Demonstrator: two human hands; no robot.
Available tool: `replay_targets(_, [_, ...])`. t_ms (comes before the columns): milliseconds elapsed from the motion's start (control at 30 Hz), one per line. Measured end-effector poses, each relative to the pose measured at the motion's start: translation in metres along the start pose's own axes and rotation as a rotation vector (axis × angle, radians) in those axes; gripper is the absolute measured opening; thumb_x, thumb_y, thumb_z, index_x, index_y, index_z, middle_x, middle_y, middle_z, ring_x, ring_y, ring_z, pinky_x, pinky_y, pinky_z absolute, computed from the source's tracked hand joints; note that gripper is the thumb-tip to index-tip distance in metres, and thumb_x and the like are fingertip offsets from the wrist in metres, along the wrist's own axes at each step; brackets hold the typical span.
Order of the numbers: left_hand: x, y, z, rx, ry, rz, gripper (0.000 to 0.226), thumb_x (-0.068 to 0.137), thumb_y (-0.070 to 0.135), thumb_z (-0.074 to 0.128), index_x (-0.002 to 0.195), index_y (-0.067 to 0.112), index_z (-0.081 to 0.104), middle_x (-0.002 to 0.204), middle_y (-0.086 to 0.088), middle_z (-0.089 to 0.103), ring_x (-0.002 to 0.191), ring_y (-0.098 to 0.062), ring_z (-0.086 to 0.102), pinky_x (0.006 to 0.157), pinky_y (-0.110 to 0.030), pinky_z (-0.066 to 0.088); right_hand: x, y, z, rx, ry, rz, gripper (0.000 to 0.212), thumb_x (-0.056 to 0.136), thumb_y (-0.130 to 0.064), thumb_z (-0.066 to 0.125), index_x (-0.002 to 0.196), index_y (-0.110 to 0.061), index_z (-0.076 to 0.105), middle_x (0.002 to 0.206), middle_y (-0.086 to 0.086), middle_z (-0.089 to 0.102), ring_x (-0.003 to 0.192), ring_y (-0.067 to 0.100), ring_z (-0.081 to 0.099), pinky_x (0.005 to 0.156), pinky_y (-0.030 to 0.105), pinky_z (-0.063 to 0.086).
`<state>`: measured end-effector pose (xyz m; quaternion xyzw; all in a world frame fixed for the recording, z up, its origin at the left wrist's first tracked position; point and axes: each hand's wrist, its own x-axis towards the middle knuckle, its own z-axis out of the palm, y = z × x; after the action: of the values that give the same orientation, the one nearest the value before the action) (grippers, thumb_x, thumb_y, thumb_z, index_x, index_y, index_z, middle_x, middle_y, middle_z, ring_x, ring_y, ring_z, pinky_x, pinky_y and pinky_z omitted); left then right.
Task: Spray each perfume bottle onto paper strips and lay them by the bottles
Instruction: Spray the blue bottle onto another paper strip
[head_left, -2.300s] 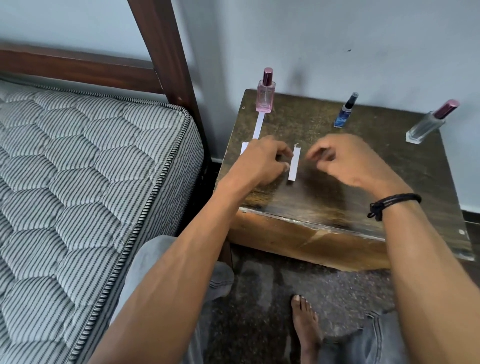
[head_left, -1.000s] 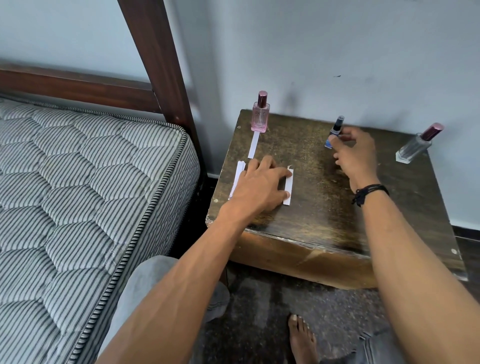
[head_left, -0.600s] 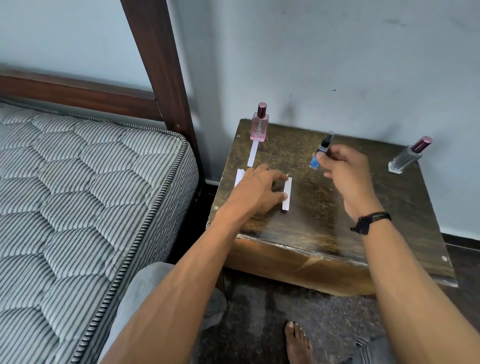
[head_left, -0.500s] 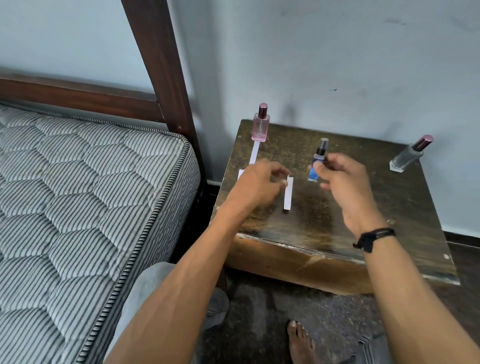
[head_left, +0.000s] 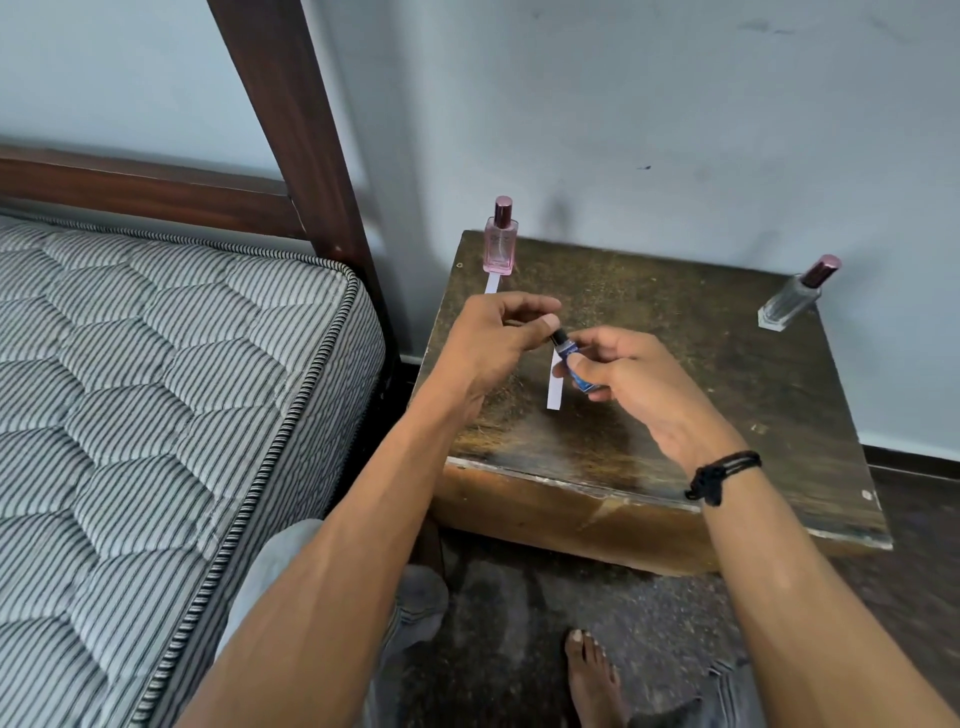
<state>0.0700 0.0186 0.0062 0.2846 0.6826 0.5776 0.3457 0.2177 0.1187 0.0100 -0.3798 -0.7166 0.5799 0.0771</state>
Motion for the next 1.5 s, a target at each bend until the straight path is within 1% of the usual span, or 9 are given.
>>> replay_targets(200, [0.001,0.000,0.001,0.005,0.071,0.026,0.014,0.088,0.005,0.074,0.101,0.009,0.078,0.093,-0.007,0.076,0.085,-0.010,0.070,0.093,-0.032,0.058,0.001,-0.003,0.001,-0.034,-0.008,-0.012,0.019,0.103,-0.016,0.062,0.119,-0.024,0.070,0.096,-0.010,0.080,0.104,0.012,0.069,0.081,0.031,0.050])
replay_targets(333, [0.000,0.003,0.001,0.025,0.124,0.056,0.013,0.085,0.006,0.076,0.096,0.012,0.079,0.087,-0.002,0.076,0.085,-0.011,0.071,0.094,-0.036,0.058,0.001,-0.007,0.002,-0.035,-0.005,-0.024,0.017,0.103,-0.015,0.062,0.114,-0.025,0.071,0.095,-0.007,0.080,0.103,0.014,0.069,0.080,0.031,0.049])
replay_targets(500, [-0.002,0.007,-0.001,0.045,0.150,0.090,0.013,0.086,0.006,0.075,0.093,0.015,0.079,0.082,0.007,0.074,0.077,-0.002,0.068,0.084,-0.022,0.056,-0.001,-0.013,0.005,-0.026,-0.009,-0.045,0.016,0.103,-0.013,0.061,0.104,-0.026,0.071,0.092,-0.003,0.080,0.089,0.012,0.065,0.073,0.027,0.046])
replay_targets(600, [-0.001,0.003,-0.003,0.053,0.159,0.083,0.014,0.085,0.008,0.076,0.090,0.021,0.079,0.084,0.008,0.076,0.081,-0.005,0.070,0.083,-0.023,0.055,-0.001,-0.014,0.008,-0.042,0.006,-0.060,0.018,0.103,-0.013,0.061,0.098,-0.028,0.069,0.088,-0.005,0.078,0.081,0.009,0.062,0.070,0.024,0.042])
replay_targets(833, [0.005,-0.002,-0.006,0.056,0.175,0.068,0.019,0.083,0.011,0.077,0.082,0.030,0.079,0.087,0.006,0.078,0.094,-0.017,0.073,0.097,-0.042,0.056,0.002,-0.013,0.016,-0.117,0.064,-0.088,0.016,0.102,-0.019,0.062,0.095,-0.032,0.070,0.084,-0.011,0.078,0.085,0.014,0.064,0.093,0.050,0.052])
replay_targets(1033, [0.009,-0.003,-0.010,0.020,0.202,0.070,0.017,0.083,0.009,0.077,0.085,0.025,0.081,0.088,0.000,0.078,0.094,-0.021,0.073,0.095,-0.042,0.057,0.003,-0.018,0.021,-0.148,0.082,-0.103,0.014,0.102,-0.021,0.062,0.110,-0.029,0.070,0.090,-0.010,0.077,0.095,0.014,0.069,0.098,0.052,0.055])
replay_targets(1167, [0.008,0.001,-0.008,-0.001,0.166,0.094,0.015,0.085,0.004,0.075,0.092,0.017,0.080,0.092,-0.005,0.077,0.091,-0.016,0.073,0.090,-0.033,0.059,0.001,-0.017,0.018,-0.136,0.082,-0.104,0.013,0.102,-0.024,0.062,0.112,-0.029,0.069,0.096,-0.008,0.077,0.099,0.015,0.070,0.098,0.052,0.055])
replay_targets(1367, [0.004,0.007,-0.015,-0.086,0.060,0.079,0.015,0.086,-0.002,0.072,0.100,0.002,0.076,0.101,-0.020,0.074,0.095,-0.023,0.072,0.092,-0.030,0.057,-0.005,-0.016,0.020,-0.002,0.067,-0.136,0.011,0.104,-0.036,0.061,0.110,-0.029,0.067,0.093,0.012,0.074,0.077,0.014,0.071,0.074,0.033,0.061])
replay_targets(1500, [0.004,0.005,-0.017,-0.044,0.009,0.046,0.017,0.084,0.004,0.077,0.101,0.006,0.078,0.098,-0.013,0.077,0.098,-0.022,0.073,0.098,-0.033,0.056,-0.001,-0.016,0.025,-0.064,0.084,-0.158,0.017,0.103,-0.044,0.059,0.106,-0.029,0.067,0.090,0.012,0.073,0.068,0.014,0.069,0.070,0.039,0.057])
